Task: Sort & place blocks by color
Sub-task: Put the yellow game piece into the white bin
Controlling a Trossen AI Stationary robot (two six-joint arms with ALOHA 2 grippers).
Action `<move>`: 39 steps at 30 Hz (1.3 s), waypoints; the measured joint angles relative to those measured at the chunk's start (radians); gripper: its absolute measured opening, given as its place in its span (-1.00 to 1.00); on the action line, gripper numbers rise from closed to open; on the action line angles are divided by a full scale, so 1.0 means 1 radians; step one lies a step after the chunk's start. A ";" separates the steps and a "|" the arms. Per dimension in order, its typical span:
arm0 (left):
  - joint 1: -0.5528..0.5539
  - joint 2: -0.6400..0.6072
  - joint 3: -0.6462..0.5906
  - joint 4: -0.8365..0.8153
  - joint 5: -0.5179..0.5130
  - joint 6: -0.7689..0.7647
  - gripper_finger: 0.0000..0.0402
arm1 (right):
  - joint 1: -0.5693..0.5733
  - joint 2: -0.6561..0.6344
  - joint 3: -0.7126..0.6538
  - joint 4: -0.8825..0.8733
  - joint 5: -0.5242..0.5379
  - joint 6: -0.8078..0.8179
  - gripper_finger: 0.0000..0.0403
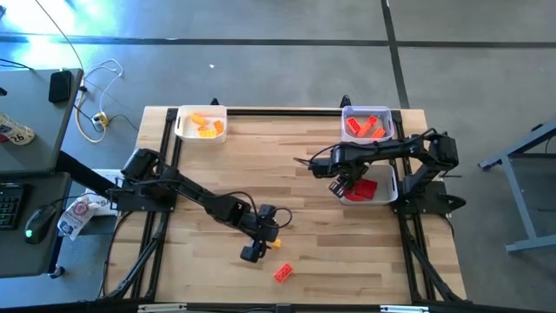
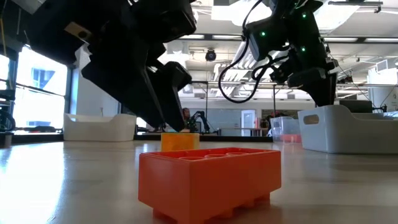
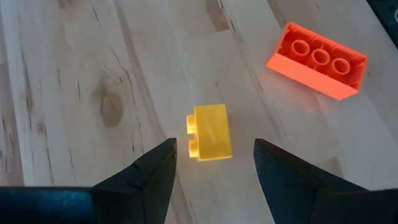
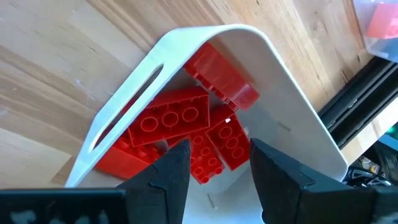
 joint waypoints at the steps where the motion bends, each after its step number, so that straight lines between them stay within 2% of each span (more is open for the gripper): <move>1: 0.000 0.006 0.000 0.008 0.001 0.001 0.00 | 0.000 0.000 0.000 0.000 0.000 0.000 -0.25; 21: 0.008 0.017 0.000 0.045 0.003 0.005 0.00 | 0.000 0.000 0.000 0.000 0.001 0.000 -0.25; 34: 0.015 0.091 0.000 0.123 0.045 -0.007 -0.01 | 0.000 0.000 0.000 0.001 0.001 -0.001 -0.25; 39: 0.022 0.091 0.000 0.115 0.039 -0.007 -0.14 | 0.001 0.000 0.000 -0.001 0.001 0.000 -0.25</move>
